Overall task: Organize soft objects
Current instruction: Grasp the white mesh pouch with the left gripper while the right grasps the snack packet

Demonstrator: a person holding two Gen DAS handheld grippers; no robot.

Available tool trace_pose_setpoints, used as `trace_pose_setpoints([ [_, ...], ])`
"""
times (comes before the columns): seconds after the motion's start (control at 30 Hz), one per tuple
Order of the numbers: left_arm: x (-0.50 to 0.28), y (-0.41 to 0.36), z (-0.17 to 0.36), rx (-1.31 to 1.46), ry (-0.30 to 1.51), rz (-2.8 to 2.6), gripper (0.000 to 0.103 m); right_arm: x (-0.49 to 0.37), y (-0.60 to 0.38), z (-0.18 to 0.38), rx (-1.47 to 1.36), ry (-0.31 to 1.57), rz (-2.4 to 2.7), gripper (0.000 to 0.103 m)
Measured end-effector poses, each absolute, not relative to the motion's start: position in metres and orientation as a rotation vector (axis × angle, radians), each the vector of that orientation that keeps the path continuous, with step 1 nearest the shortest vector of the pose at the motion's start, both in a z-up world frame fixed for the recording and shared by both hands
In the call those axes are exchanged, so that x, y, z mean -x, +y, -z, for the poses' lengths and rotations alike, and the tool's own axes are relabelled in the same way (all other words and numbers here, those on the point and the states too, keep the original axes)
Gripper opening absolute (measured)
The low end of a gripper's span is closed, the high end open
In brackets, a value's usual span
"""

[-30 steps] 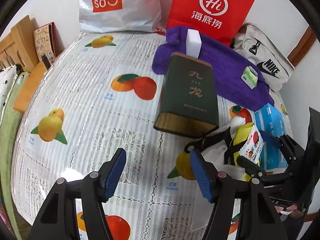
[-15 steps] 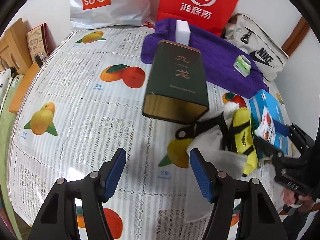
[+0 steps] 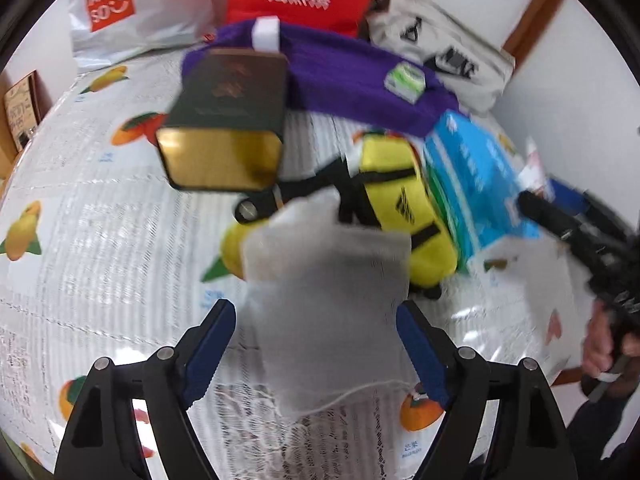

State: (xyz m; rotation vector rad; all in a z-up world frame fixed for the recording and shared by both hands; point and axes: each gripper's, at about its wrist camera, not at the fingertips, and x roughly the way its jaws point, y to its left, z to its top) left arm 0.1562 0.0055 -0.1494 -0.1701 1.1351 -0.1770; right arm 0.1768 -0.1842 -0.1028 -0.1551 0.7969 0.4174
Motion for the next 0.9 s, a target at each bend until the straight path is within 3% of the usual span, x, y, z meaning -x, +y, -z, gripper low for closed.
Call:
trace_pose_setpoints([
  [0.33, -0.152, -0.012, 0.166, 0.075, 1.107, 0.116, 0.077, -0.159, -0.2, 0.105, 0.117, 0.798, -0.378, 0.069],
  [0.4, -0.149, -0.01, 0.164, 0.04, 1.091, 0.093, 0.058, -0.156, -0.2, 0.105, 0.111, 0.797, -0.38, 0.069],
  [0.53, -0.147, -0.006, 0.162, 0.012, 1.083, 0.111, 0.036, -0.154, -0.198, 0.105, 0.108, 0.797, -0.385, 0.069],
  [0.6, -0.146, -0.001, 0.16, 0.036, 1.084, 0.132, 0.021, -0.152, -0.197, 0.103, 0.108, 0.796, -0.387, 0.069],
  [0.7, -0.143, 0.004, 0.155, 0.064, 1.077, 0.153, 0.01, -0.148, -0.196, 0.1, 0.108, 0.786, -0.39, 0.069],
  [0.9, -0.138, 0.01, 0.143, 0.096, 1.048, 0.184, 0.007, -0.146, -0.2, 0.1, 0.088, 0.791, -0.381, 0.069],
])
